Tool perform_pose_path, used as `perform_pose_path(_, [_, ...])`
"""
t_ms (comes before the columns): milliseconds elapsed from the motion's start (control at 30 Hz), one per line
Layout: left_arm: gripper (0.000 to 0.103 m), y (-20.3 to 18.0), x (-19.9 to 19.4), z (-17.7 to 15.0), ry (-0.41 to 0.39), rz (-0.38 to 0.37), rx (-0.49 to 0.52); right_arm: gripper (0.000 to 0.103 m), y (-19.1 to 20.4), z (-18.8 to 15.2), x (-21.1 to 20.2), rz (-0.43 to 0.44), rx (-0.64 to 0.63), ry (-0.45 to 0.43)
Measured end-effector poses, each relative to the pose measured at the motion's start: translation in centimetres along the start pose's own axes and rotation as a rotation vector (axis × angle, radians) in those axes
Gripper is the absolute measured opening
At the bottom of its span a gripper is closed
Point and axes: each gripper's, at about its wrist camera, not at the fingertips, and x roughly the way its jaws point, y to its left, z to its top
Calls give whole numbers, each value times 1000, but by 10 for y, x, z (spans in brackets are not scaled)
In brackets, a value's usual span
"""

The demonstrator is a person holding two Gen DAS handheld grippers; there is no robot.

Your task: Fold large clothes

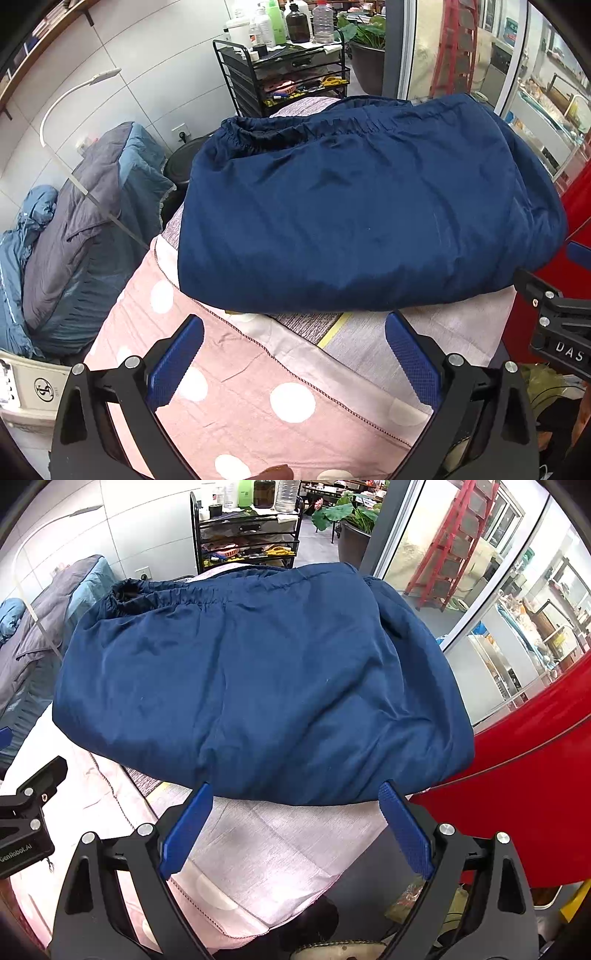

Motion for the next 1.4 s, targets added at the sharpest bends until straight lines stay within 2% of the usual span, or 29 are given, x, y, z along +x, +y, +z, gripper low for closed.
perform_pose_path(1400, [97,-1,4,2,7,34,24,90,-5,1,1,-4,4,5])
